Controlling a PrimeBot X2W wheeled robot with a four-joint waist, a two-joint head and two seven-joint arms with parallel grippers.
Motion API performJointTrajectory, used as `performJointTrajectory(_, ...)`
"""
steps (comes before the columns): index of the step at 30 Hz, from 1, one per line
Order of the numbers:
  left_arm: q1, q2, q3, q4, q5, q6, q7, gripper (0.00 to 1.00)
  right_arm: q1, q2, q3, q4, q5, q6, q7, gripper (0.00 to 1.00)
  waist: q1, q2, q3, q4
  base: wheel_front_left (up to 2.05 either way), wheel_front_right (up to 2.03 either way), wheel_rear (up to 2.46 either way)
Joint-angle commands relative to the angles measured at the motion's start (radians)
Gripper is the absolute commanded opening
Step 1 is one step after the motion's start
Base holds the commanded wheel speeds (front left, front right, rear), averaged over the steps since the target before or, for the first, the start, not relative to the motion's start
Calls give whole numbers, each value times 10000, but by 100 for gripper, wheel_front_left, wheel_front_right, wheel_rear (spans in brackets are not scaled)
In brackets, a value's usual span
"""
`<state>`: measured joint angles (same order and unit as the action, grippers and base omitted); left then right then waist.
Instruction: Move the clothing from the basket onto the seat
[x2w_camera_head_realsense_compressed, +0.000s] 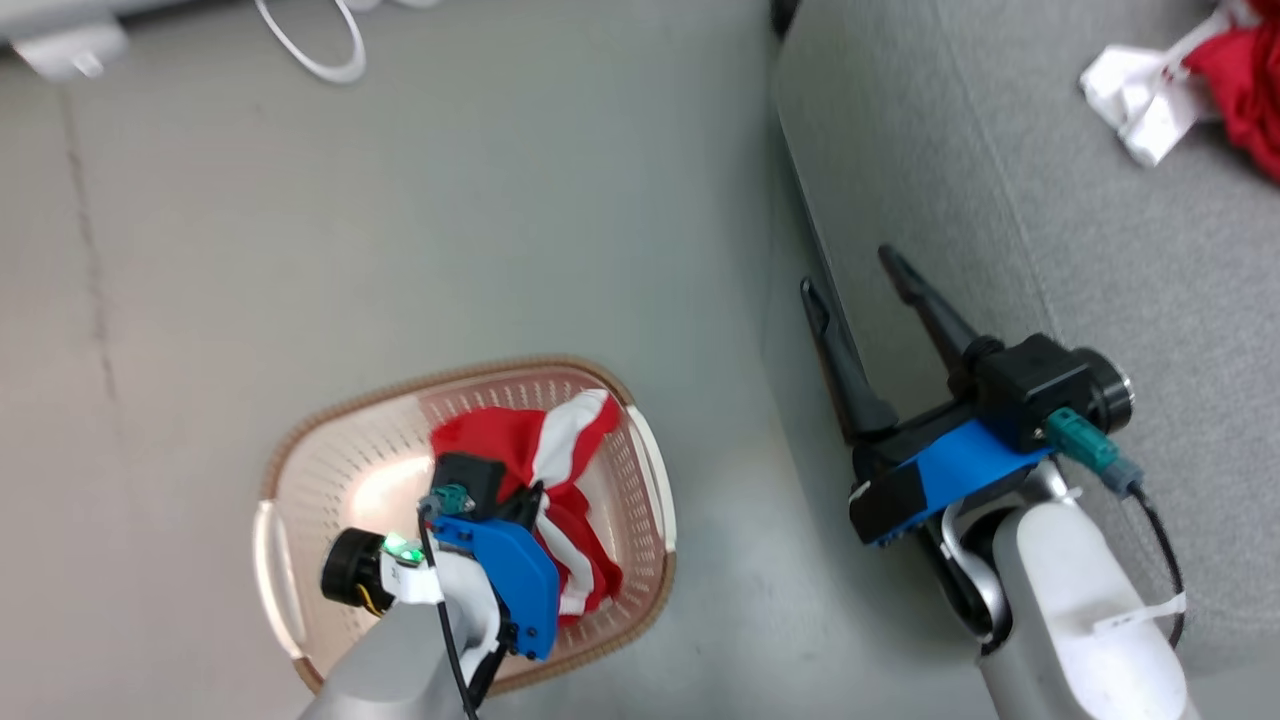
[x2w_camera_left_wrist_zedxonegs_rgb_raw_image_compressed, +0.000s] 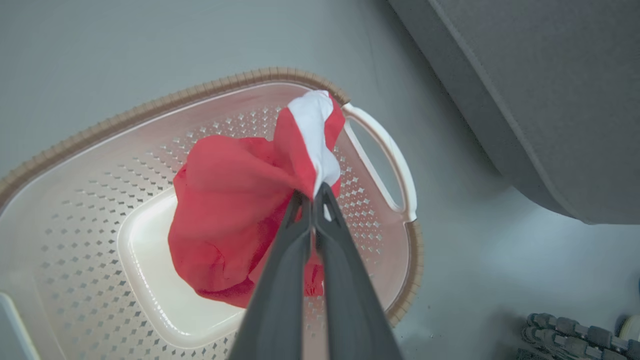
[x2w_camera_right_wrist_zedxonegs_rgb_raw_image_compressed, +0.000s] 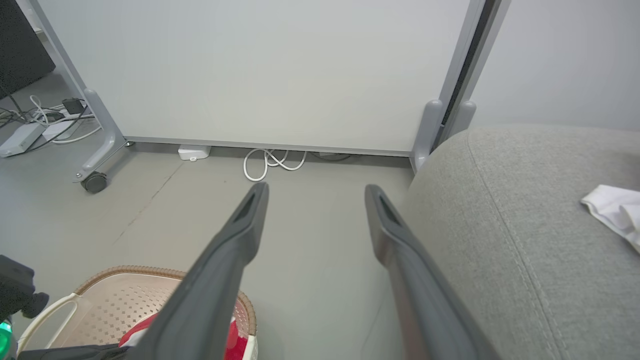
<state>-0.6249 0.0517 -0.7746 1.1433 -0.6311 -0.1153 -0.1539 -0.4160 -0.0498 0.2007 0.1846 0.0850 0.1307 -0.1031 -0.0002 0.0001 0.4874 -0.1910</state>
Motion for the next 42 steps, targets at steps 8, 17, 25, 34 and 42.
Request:
performJointTrajectory(8, 504, -18, -969, -1066, -635, -165, -145, 0, 717, -14, 373, 498, 393, 1, 184, 100, 2, -1, -3145, 1170, 0, 0, 0)
performJointTrajectory(17, -74, -15, -2019, -2121, -1431, -175, -322, 0, 1621, -14, 393, 692, 597, 1, 394, 100, 2, -1, -4800, 1841, 0, 0, 0)
performJointTrajectory(25, -1187, -12, -2567, -2798, -1935, -176, -584, 0, 2026, -14, 527, 650, 766, 1, 568, 100, 2, -1, -5314, 2148, 0, 0, 0)
performJointTrajectory(34, -2392, -13, -2919, -3419, -2681, -177, -274, 0, 2011, -14, 860, 727, 929, 1, 636, 100, 2, -1, -5617, 2209, 0, 0, 0)
performJointTrajectory(42, -2943, -13, -3234, -3392, -3023, -177, -139, 0, 2028, -14, 1075, 787, 1053, 1, 629, 100, 2, -1, -5754, 2054, 0, 0, 0)
